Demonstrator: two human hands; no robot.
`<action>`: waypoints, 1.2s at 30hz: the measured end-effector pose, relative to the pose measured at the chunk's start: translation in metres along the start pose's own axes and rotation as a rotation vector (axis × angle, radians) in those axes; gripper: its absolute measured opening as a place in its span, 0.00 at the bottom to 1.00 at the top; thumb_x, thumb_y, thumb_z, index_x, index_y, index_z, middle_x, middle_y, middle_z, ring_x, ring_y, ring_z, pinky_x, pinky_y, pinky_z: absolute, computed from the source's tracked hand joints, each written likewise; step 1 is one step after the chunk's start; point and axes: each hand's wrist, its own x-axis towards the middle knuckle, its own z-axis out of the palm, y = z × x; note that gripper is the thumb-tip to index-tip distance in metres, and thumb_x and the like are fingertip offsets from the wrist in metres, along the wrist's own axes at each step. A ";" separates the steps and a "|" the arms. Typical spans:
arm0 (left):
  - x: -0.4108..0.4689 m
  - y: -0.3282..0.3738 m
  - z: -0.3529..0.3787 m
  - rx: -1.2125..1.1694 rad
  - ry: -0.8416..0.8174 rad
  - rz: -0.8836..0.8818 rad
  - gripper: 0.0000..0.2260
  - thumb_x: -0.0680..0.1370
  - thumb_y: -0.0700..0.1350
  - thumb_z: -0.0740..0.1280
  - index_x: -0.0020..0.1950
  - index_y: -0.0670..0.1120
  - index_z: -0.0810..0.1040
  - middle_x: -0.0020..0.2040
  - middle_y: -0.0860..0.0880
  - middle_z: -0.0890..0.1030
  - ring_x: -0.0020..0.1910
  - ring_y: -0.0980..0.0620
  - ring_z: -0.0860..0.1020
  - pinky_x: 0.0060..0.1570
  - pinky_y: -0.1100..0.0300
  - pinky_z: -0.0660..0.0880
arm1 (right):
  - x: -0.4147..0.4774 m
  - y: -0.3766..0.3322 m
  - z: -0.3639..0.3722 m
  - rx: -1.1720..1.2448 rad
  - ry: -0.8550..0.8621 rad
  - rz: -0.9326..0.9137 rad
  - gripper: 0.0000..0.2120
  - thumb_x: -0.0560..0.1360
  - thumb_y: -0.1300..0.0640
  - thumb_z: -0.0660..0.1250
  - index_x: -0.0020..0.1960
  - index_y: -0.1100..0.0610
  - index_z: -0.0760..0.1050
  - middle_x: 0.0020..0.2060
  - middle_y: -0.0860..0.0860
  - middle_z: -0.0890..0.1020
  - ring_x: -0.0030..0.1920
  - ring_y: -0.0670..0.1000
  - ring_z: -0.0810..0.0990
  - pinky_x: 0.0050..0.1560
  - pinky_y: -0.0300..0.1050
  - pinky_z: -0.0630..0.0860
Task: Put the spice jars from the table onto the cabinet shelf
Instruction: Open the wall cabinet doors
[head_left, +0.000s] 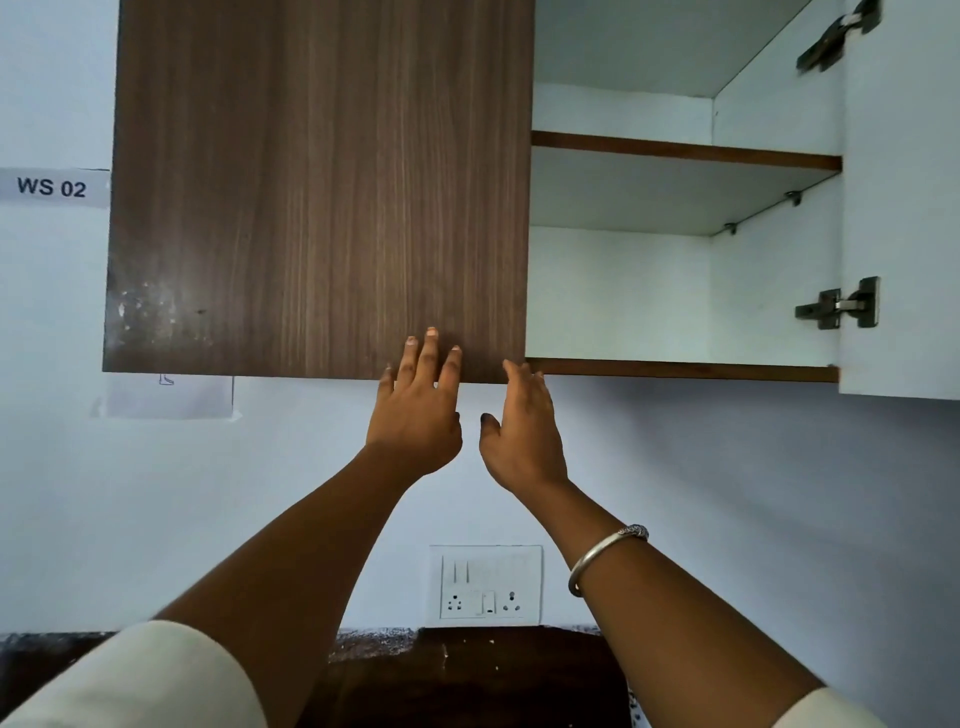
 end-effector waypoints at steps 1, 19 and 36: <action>0.001 -0.005 0.004 0.010 0.013 0.008 0.32 0.77 0.46 0.61 0.76 0.47 0.47 0.77 0.43 0.42 0.76 0.41 0.42 0.72 0.44 0.49 | 0.003 0.001 0.006 0.011 0.013 0.019 0.30 0.77 0.58 0.60 0.75 0.57 0.52 0.76 0.53 0.56 0.75 0.54 0.53 0.72 0.48 0.57; 0.007 -0.017 0.037 0.119 0.037 0.112 0.38 0.73 0.52 0.63 0.76 0.51 0.44 0.77 0.41 0.39 0.75 0.38 0.39 0.71 0.39 0.45 | 0.045 -0.015 0.022 0.489 0.110 0.374 0.42 0.70 0.61 0.72 0.75 0.50 0.50 0.70 0.54 0.61 0.67 0.58 0.69 0.62 0.51 0.73; -0.047 0.036 -0.080 0.004 0.050 0.066 0.46 0.72 0.47 0.68 0.72 0.62 0.34 0.76 0.41 0.37 0.74 0.32 0.43 0.70 0.39 0.54 | -0.010 -0.071 -0.077 0.647 -0.040 0.392 0.05 0.77 0.52 0.59 0.49 0.52 0.68 0.44 0.52 0.79 0.38 0.51 0.75 0.31 0.44 0.73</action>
